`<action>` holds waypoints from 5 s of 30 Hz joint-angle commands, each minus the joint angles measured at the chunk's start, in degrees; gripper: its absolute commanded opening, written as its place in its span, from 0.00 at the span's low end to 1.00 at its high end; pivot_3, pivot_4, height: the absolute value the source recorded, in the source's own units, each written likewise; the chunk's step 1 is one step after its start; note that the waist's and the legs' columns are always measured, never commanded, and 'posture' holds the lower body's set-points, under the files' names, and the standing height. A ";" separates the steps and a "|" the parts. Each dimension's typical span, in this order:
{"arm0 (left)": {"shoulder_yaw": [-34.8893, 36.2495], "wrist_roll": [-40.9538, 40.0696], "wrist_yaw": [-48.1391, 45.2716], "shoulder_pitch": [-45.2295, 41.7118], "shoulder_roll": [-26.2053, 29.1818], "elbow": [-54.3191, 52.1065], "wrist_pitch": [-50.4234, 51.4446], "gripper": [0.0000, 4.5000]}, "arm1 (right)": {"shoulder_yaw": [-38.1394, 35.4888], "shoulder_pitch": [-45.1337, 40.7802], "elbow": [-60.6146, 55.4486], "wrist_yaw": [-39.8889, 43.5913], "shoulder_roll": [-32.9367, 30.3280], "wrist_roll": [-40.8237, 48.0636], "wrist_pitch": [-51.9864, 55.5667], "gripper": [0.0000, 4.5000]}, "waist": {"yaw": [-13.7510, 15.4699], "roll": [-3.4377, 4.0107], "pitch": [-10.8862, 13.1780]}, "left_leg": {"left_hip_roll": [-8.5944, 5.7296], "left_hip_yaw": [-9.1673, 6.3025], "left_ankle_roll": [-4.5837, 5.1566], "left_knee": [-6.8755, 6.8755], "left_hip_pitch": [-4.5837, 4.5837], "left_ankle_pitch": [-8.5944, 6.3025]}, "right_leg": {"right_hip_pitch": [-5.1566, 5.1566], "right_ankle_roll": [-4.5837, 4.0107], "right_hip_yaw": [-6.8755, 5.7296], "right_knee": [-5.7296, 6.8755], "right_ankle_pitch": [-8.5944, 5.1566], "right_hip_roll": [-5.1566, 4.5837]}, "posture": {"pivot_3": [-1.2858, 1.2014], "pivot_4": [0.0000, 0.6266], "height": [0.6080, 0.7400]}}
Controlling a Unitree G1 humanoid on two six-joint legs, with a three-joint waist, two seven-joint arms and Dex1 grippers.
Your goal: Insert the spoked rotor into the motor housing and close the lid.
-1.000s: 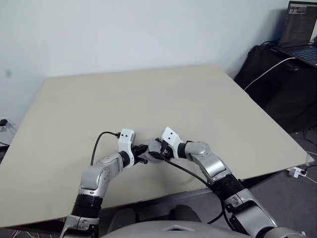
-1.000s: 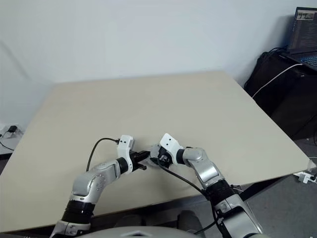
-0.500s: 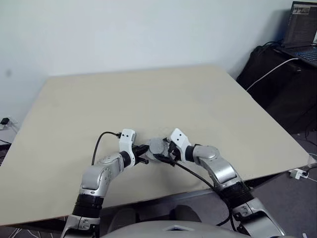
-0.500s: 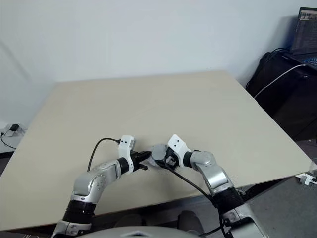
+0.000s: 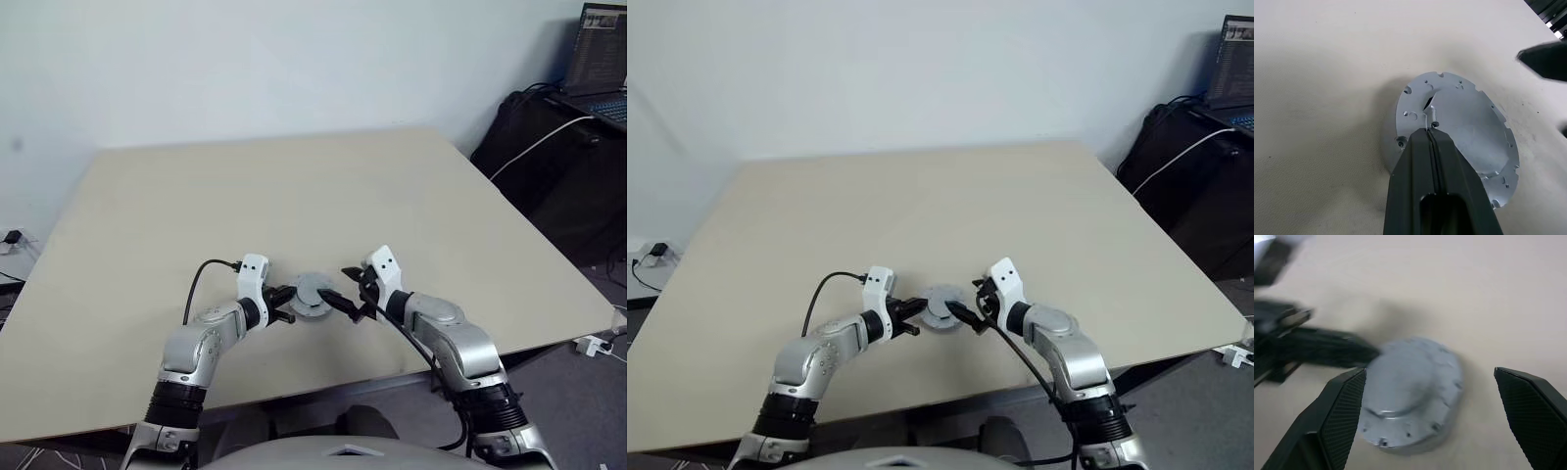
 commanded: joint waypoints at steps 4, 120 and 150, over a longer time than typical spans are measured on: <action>-1.98 0.03 -0.88 -0.17 -0.42 0.06 0.42 0.00 | -3.91 1.15 -3.61 -6.19 5.53 6.82 9.98 0.99 | -0.04 0.02 0.01 | 0.00 0.01 0.01 0.00 -0.06 0.00 | -0.06 0.00 0.01 0.00 0.00 -0.06 | 0.52 0.00 1.00; -2.45 0.93 -1.06 2.59 0.37 -1.68 0.72 0.00 | -18.17 3.22 1.90 -14.67 14.26 35.32 29.12 0.28 | -0.83 0.18 0.06 | 0.16 -0.05 0.11 -0.52 -0.17 -0.03 | -0.31 0.02 -0.03 -0.14 -0.25 -0.20 | 0.52 0.00 1.00; 14.88 -10.20 6.57 9.70 -9.41 -11.21 -6.59 0.00 | -19.78 4.92 1.36 -16.38 15.93 37.39 28.44 0.27 | -1.45 0.01 0.23 | 0.22 -0.05 0.10 -0.58 -0.32 -0.03 | -0.49 -0.03 -0.03 -0.14 -0.29 -0.15 | 0.52 0.00 1.00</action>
